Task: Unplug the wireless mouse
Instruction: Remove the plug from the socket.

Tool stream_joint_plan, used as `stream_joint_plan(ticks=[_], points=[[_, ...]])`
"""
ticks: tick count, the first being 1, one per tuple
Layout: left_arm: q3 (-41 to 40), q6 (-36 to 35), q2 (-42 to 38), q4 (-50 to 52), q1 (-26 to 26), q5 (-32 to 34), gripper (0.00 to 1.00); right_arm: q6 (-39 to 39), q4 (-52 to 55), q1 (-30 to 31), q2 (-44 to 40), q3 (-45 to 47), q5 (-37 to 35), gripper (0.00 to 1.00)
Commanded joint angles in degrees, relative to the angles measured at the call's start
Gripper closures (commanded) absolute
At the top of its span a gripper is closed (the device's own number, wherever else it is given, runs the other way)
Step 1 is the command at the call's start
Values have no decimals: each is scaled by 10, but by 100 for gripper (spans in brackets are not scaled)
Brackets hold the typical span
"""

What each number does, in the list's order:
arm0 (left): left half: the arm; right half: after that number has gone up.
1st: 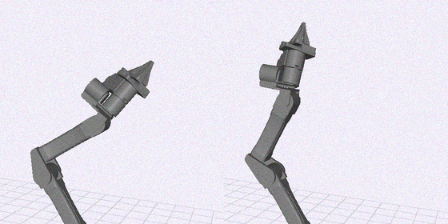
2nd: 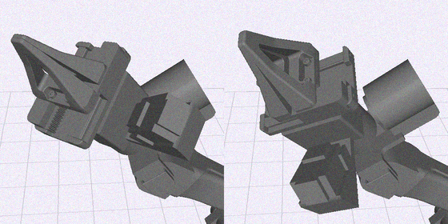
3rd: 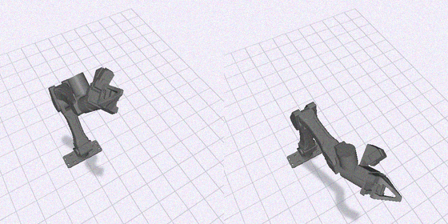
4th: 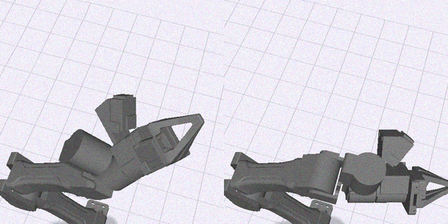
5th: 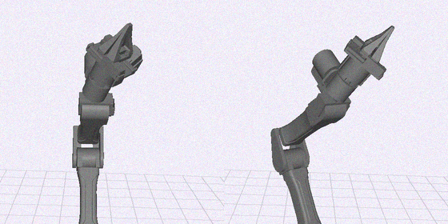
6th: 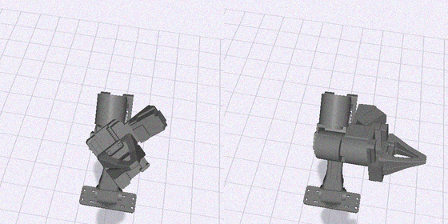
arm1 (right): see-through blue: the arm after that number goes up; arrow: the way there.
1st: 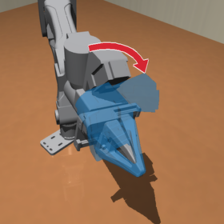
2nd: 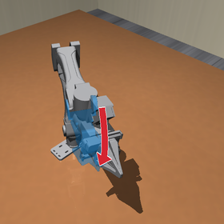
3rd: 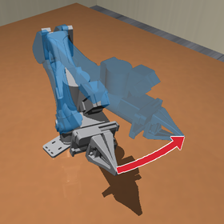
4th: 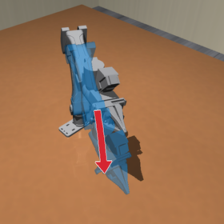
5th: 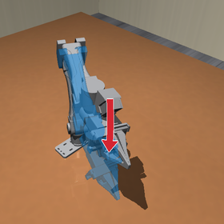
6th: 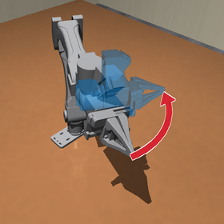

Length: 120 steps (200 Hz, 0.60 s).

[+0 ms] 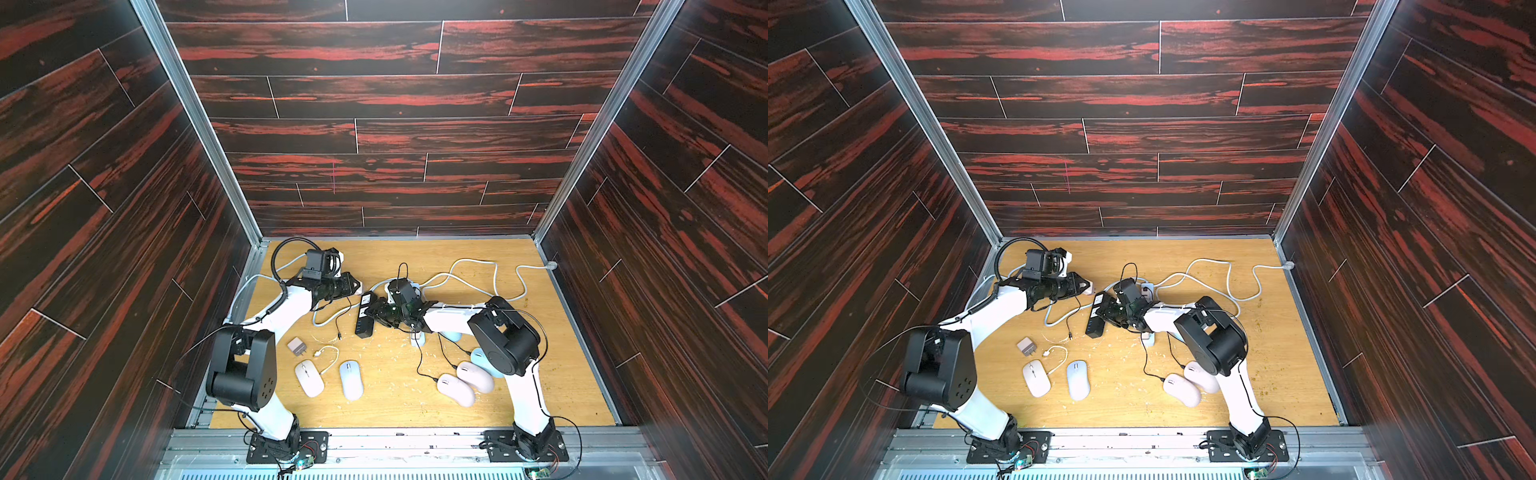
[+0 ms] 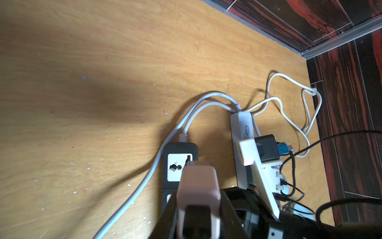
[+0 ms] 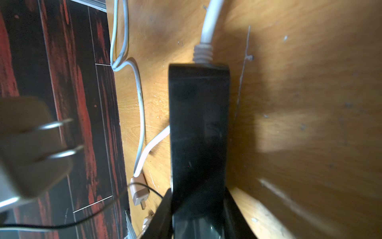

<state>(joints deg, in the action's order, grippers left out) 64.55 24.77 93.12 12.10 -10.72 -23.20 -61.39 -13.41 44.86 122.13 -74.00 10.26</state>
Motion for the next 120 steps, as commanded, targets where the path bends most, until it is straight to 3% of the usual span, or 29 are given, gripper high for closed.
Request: stream_joint_plan(ticks=[1,21,76,120], points=[[-13,13,-61,22,2,35,100,44,85,-7,-1,0,-19,65],[-14,25,-102,52,1,43,100,62,95,-9,-7,0,-15,62],[-12,29,-191,135,1,42,100,112,106,-11,-44,-18,-2,37],[-10,32,-241,171,1,28,100,147,127,-6,-140,4,-37,33]])
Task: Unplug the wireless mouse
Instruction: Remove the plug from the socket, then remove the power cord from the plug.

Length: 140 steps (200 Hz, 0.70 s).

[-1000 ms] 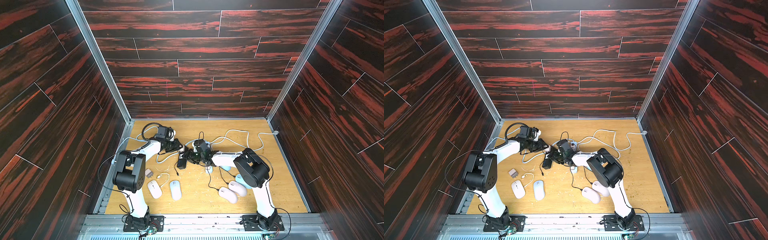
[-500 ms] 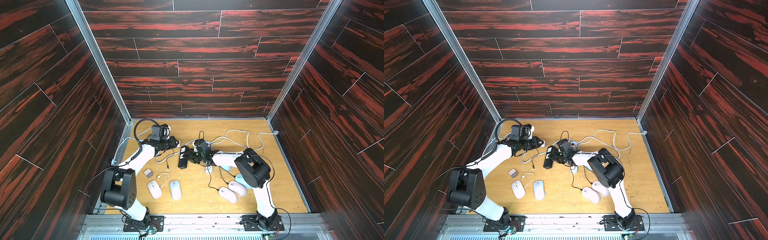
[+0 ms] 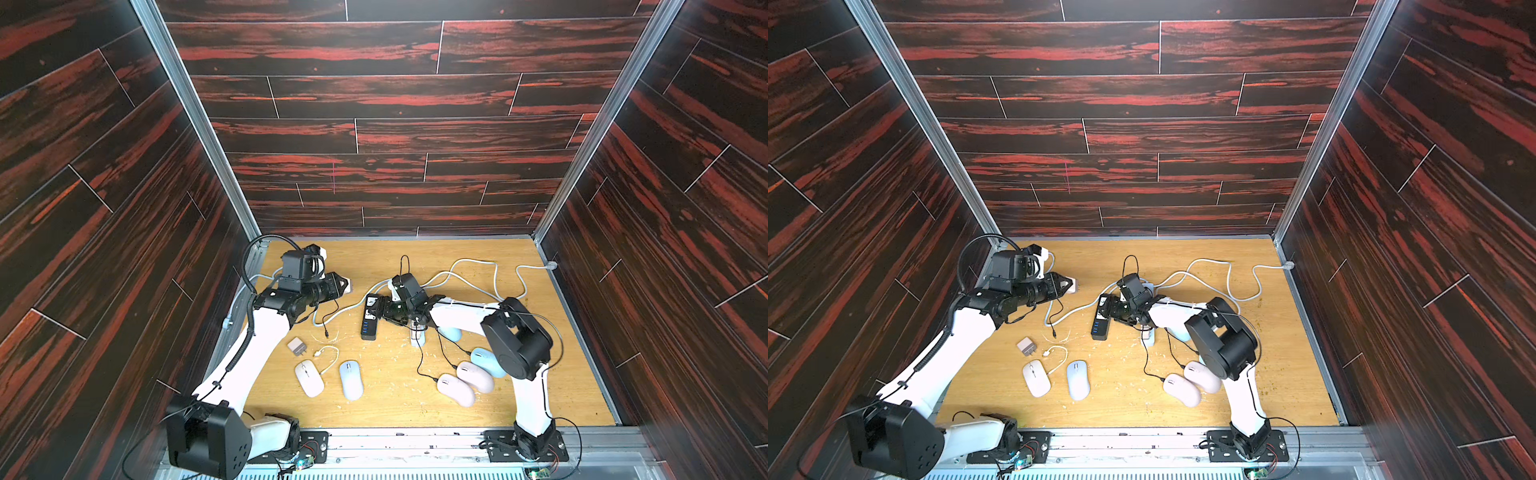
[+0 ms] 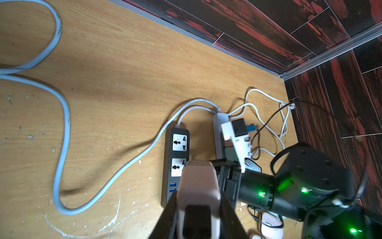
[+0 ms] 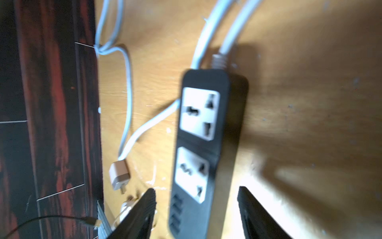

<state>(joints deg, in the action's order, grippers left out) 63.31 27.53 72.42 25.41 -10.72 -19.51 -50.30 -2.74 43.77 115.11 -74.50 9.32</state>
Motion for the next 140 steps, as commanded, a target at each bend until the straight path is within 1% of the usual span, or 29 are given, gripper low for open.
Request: stream_joint_plan(ticks=[1,17,35,58,80,92,103,113,131,140], points=[[1,4,-35,39,1,-10,100,37,21,5,-72,10,-29,33],[-1,6,-53,48,-1,-15,100,63,33,12,-121,28,-59,31],[-2,6,-72,55,-6,-29,100,115,45,31,-176,48,-103,30],[-2,0,-92,63,-22,-46,100,216,27,58,-255,94,-162,30],[4,-13,-100,70,-55,-54,100,316,-41,74,-339,161,-202,29],[7,-16,-102,70,-74,-55,100,360,-86,75,-385,198,-206,27],[8,-14,-105,70,-86,-58,100,396,-125,74,-419,223,-208,22],[8,-11,-108,68,-95,-58,100,449,-144,75,-436,234,-202,22],[9,-10,-114,67,-106,-60,100,490,-121,74,-451,221,-202,22],[11,-10,-116,66,-110,-63,100,497,-78,72,-454,199,-184,18]])
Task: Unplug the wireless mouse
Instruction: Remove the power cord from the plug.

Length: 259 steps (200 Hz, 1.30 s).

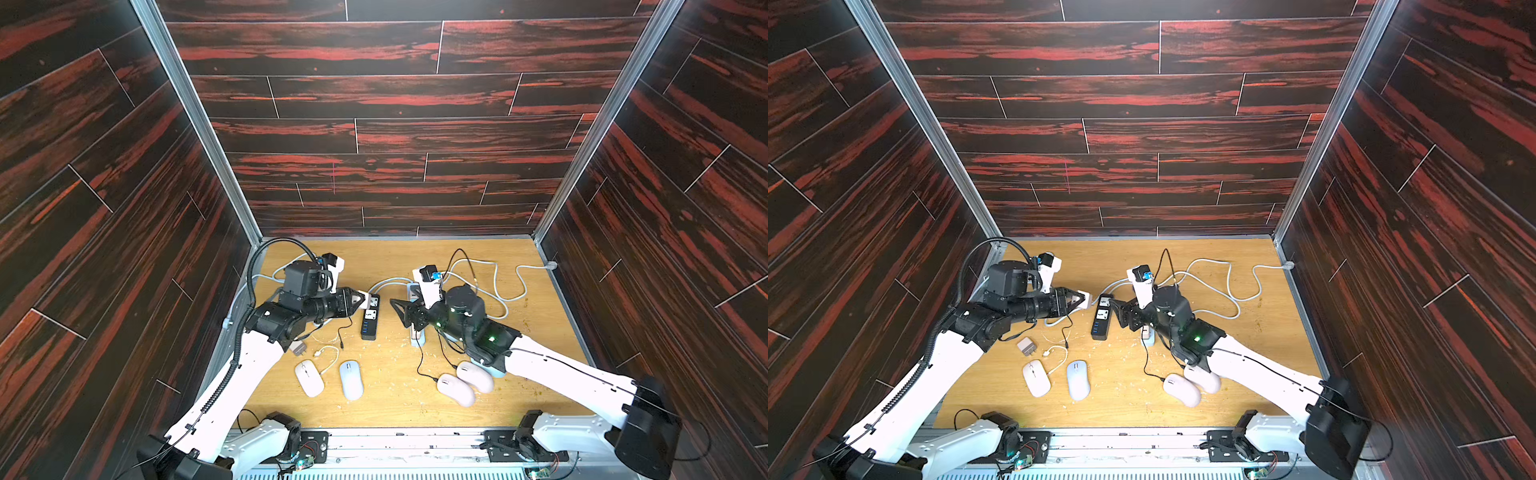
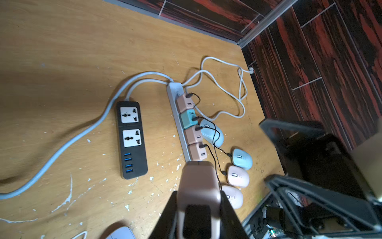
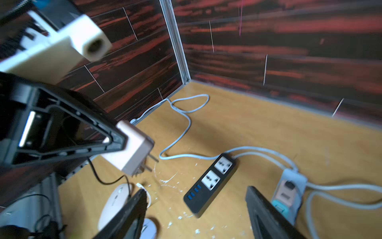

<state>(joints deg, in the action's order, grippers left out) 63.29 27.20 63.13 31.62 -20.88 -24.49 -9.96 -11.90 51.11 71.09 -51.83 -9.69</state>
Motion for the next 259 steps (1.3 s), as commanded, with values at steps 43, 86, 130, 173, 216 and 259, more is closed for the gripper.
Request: stream_joint_plan(ticks=[43,86,130,173,216,259], points=[[22,-7,-29,8,-20,-37,100,248,112,4,-7,-79,148,1],[25,1,-34,-1,-27,-58,100,344,111,24,2,-95,124,1],[25,1,-32,-2,-31,-68,100,378,95,51,30,-108,92,1],[25,6,-34,-8,-35,-78,100,374,91,57,61,-129,91,9],[27,3,-33,-9,-38,-87,100,368,89,58,79,-137,96,19],[27,1,-34,-9,-43,-89,100,364,92,57,87,-142,106,30]])
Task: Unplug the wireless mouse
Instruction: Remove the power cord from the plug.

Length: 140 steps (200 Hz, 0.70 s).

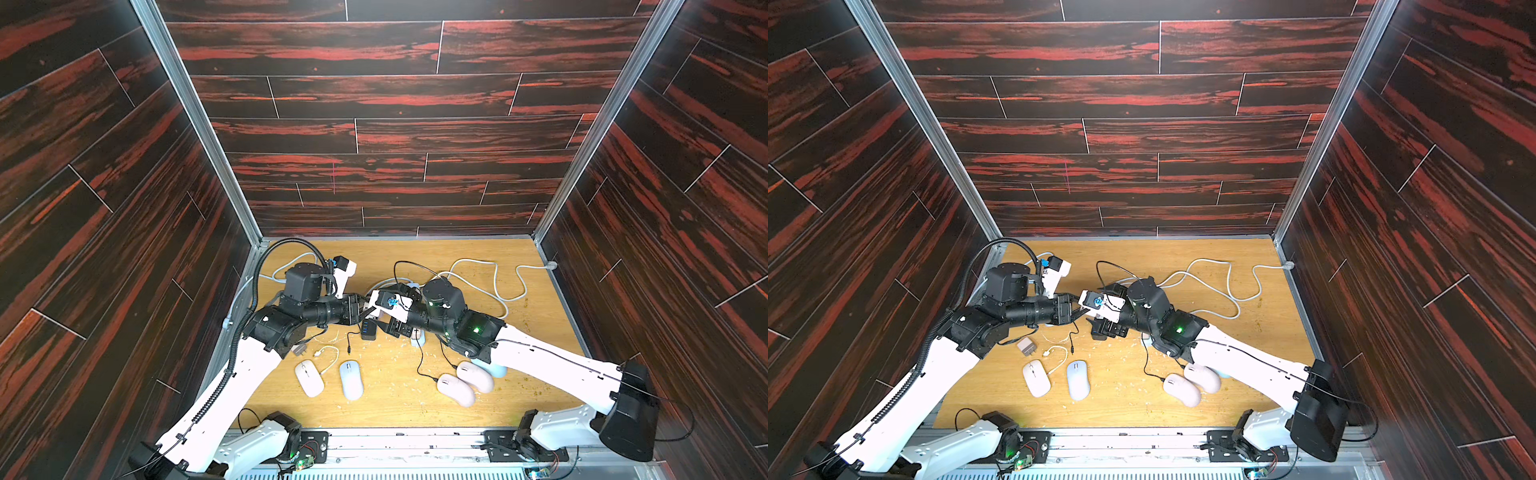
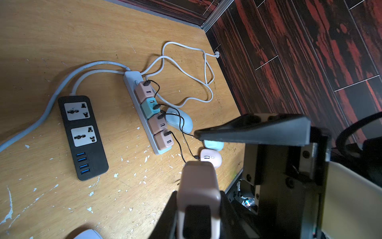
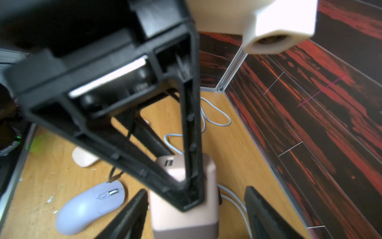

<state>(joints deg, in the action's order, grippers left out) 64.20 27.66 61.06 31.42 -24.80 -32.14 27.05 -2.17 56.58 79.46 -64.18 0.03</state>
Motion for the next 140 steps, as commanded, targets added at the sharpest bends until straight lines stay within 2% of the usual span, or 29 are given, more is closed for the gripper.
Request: stream_joint_plan(ticks=[1,53,86,96,116,140], points=[[18,-3,-13,-7,-3,-13,100,-7,-5,3,3,-18,9,31],[21,-5,-10,-6,-6,-11,100,-10,-3,3,5,-17,14,48],[22,-6,-9,-6,-7,-11,100,-11,-1,3,2,-16,13,63],[22,-8,-11,-6,-6,-10,91,-10,0,4,1,-15,13,68],[22,-10,-21,-6,-7,6,61,-12,-1,4,-4,-12,9,75],[15,-5,-41,-16,-7,44,41,-17,-3,4,-10,-5,9,78]])
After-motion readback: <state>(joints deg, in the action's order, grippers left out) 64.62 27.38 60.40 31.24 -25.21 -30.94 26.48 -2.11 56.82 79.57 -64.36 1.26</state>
